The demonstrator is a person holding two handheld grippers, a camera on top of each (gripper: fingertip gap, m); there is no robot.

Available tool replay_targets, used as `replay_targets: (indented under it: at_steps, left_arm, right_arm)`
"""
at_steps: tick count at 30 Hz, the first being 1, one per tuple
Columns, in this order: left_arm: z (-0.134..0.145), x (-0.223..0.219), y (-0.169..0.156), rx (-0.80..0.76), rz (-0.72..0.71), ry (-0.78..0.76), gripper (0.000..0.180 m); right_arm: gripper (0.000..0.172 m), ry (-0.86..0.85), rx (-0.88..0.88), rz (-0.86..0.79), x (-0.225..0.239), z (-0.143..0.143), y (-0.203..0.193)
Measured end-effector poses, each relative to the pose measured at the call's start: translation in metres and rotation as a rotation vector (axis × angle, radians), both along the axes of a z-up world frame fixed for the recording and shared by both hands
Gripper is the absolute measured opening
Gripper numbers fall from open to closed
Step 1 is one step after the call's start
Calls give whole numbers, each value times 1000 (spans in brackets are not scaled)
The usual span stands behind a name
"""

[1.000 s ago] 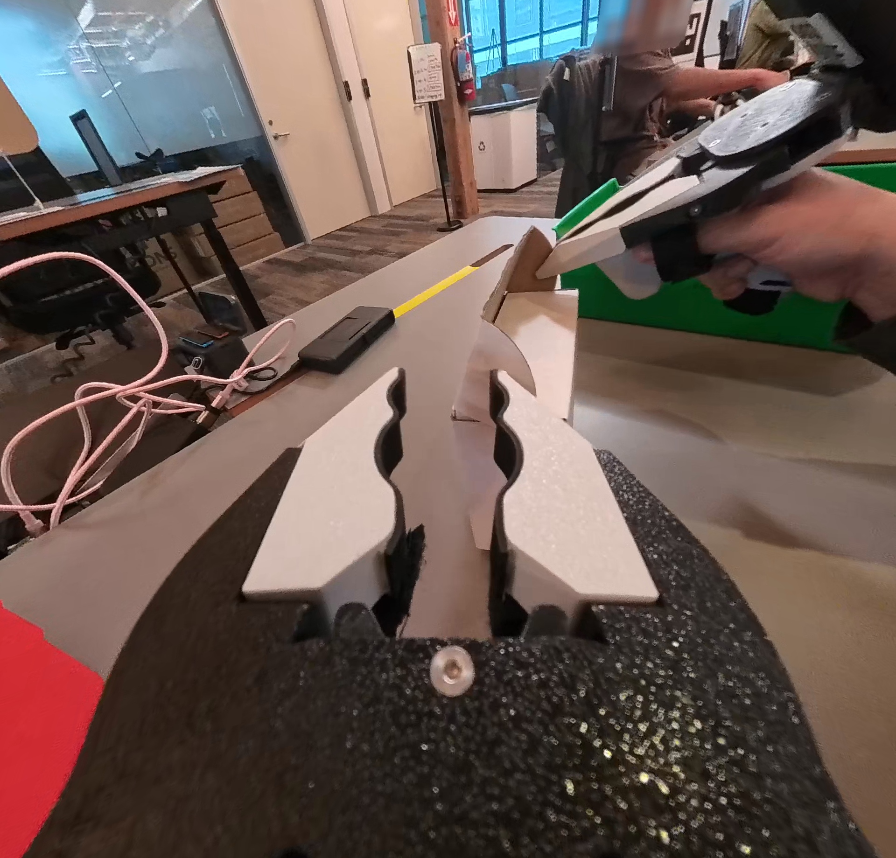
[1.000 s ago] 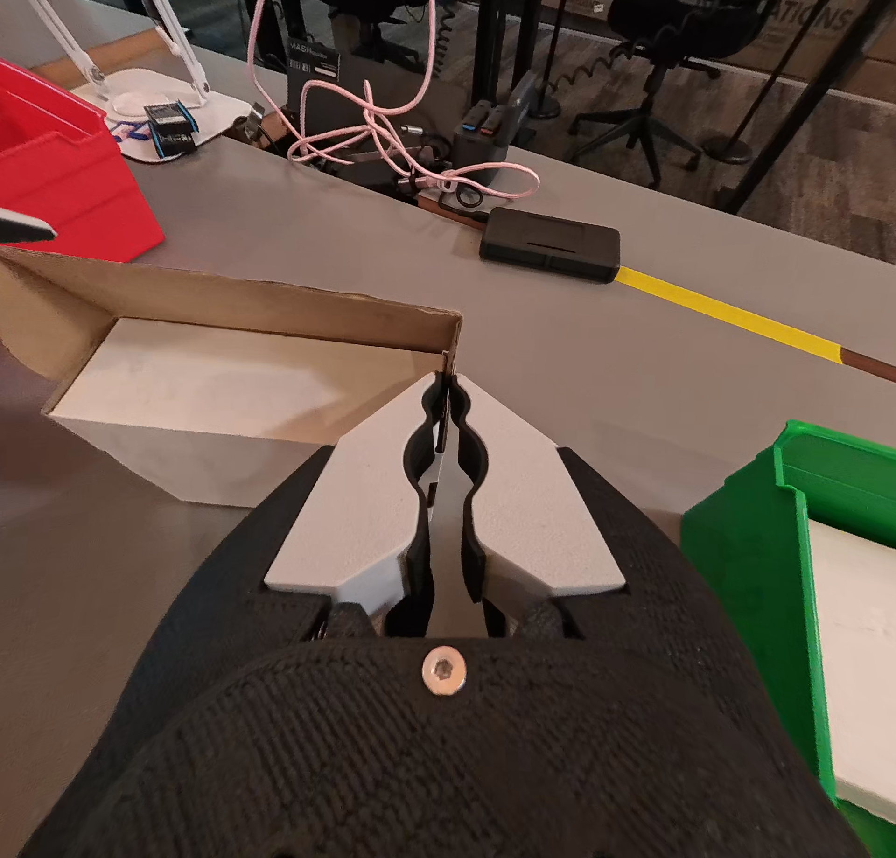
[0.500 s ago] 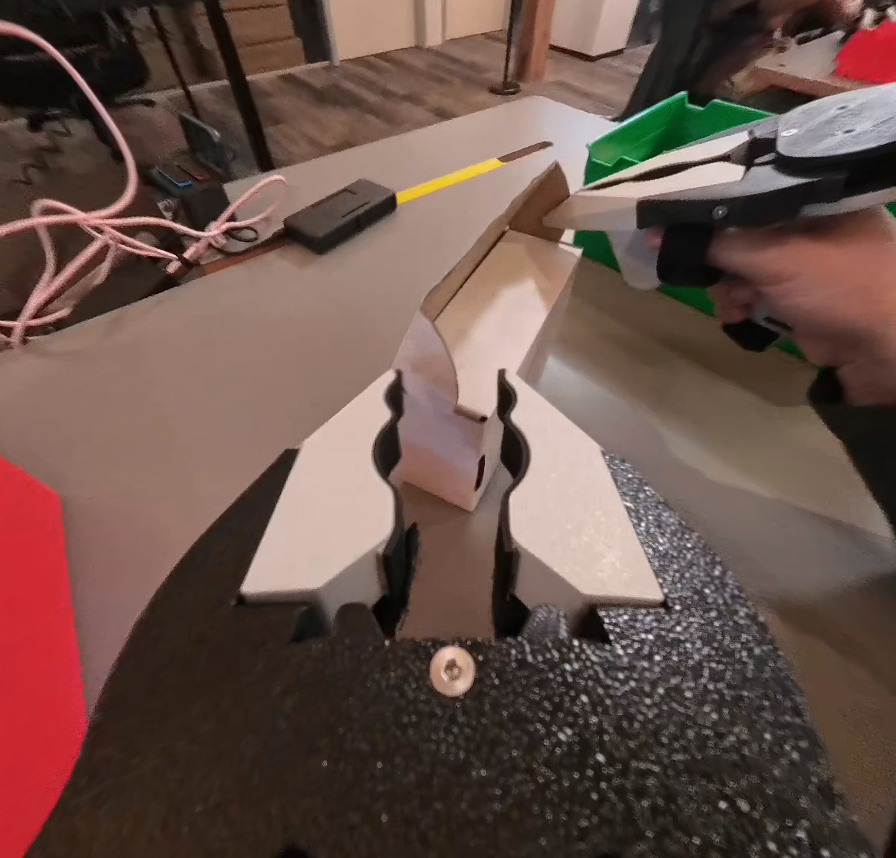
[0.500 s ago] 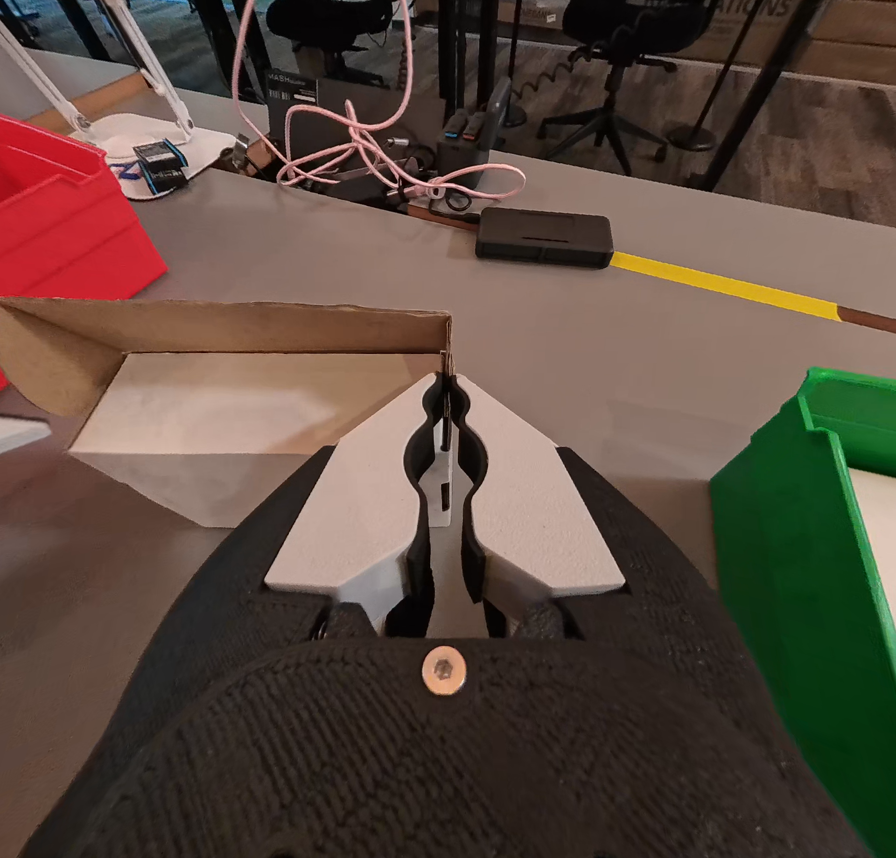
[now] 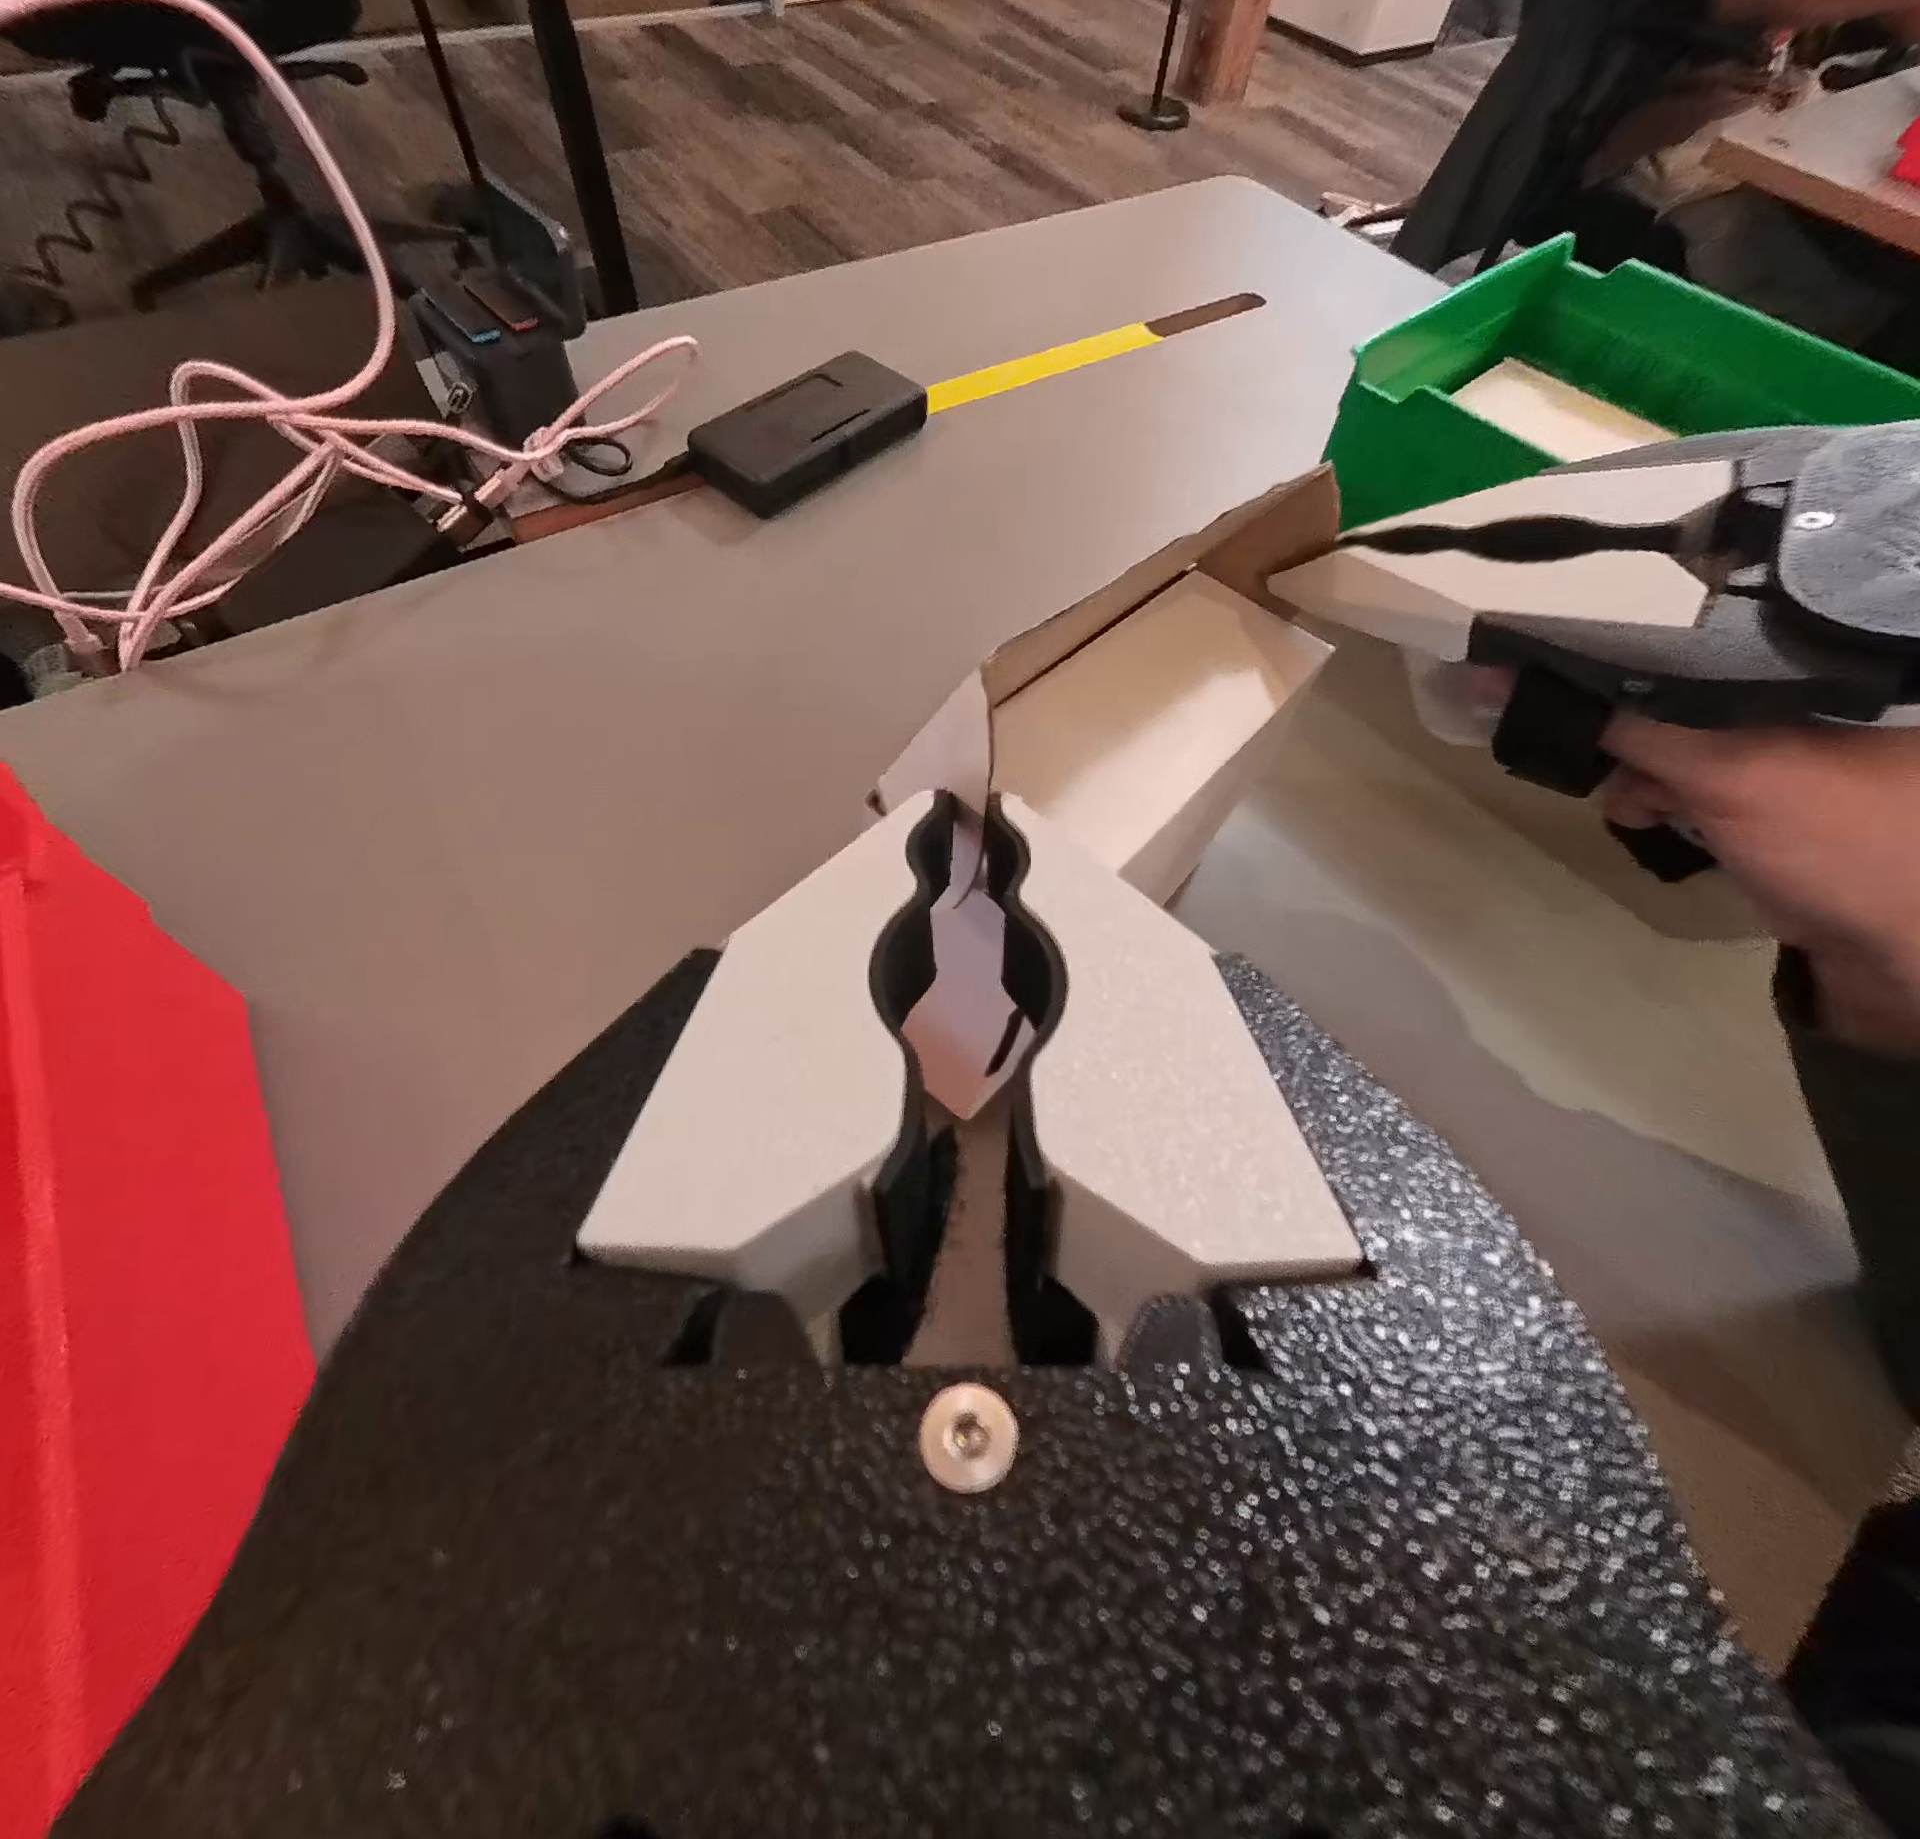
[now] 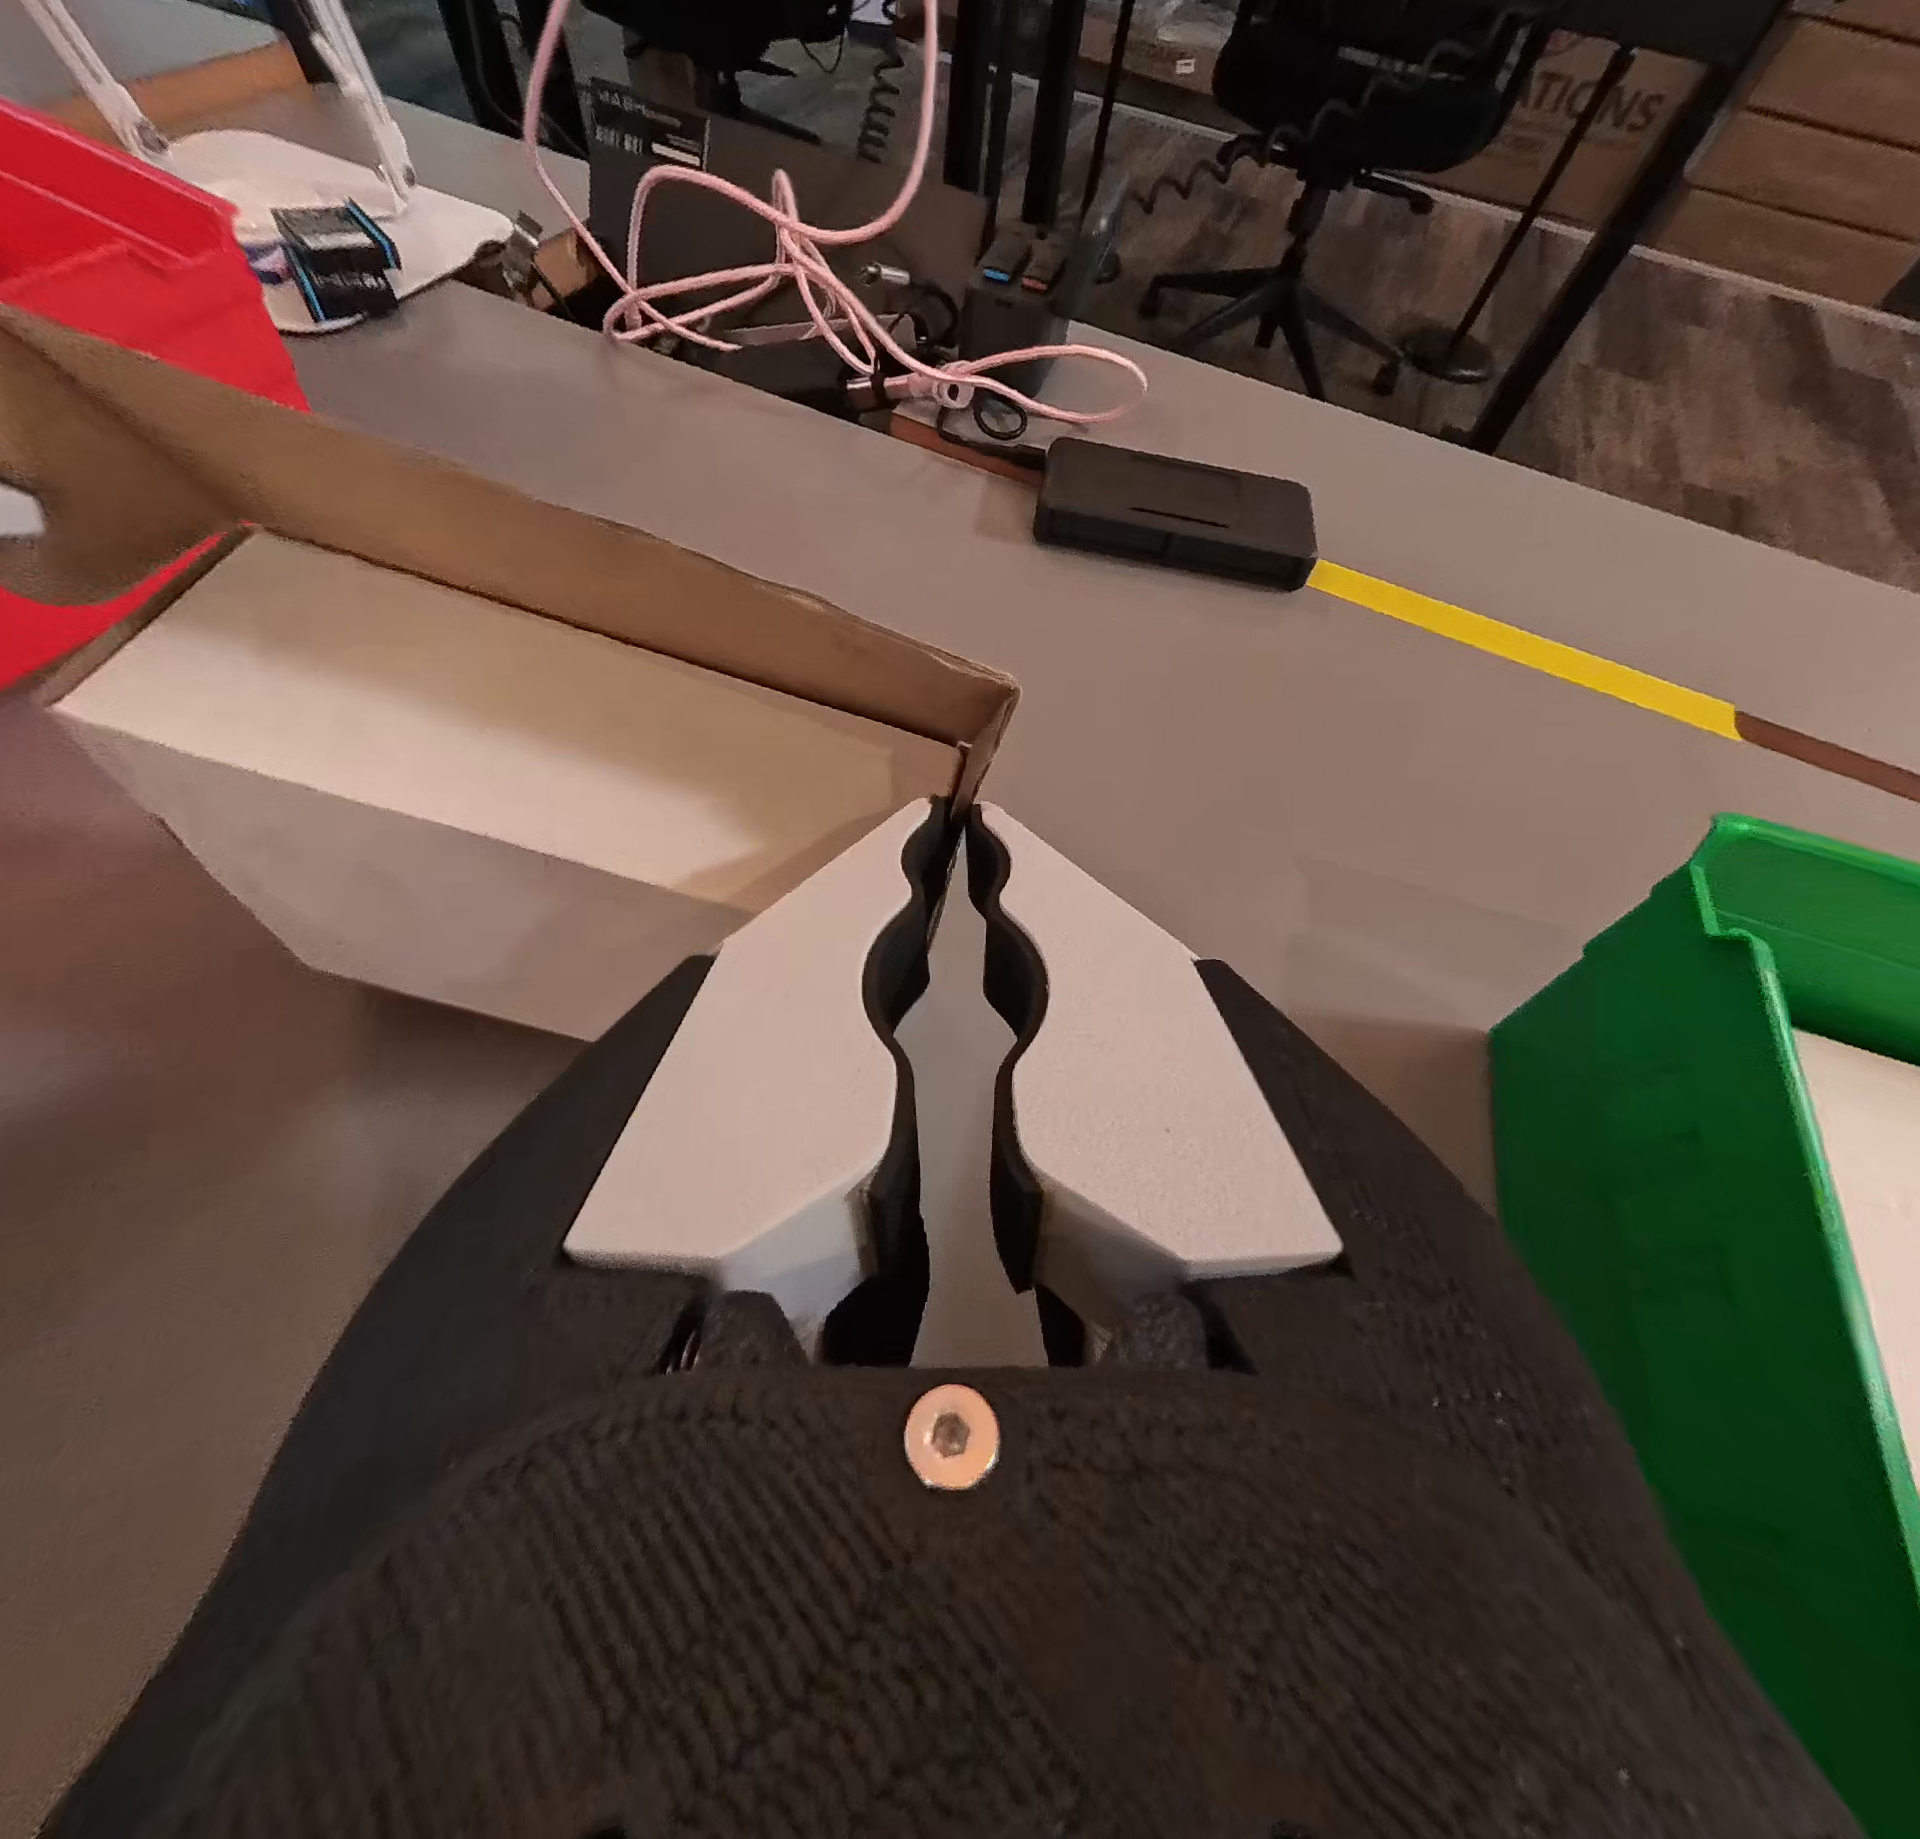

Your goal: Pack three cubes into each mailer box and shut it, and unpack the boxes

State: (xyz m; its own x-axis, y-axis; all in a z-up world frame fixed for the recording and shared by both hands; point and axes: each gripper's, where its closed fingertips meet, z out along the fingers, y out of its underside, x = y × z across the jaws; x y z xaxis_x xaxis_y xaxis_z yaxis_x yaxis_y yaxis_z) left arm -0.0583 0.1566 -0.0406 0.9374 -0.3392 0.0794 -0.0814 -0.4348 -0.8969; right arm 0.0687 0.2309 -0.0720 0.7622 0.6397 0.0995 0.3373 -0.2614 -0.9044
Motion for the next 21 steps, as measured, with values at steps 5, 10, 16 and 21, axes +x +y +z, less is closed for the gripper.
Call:
replay_targets:
  at_steps: [5,10,16,21]
  left_arm:
    - [1,-6,5,21,69,-15,5]
    - [1,-14,5,16,79,-144,5]
    - [15,-21,5,55,48,-395,8]
    - [9,-25,3,53,70,-329,7]
  right_arm:
    - [2,-102,53,-2,-6,0,-6]
    - [2,-113,66,18,-14,0,-10]
    - [3,-107,60,49,-22,-2,-14]
    - [3,-125,83,54,-26,-1,-16]
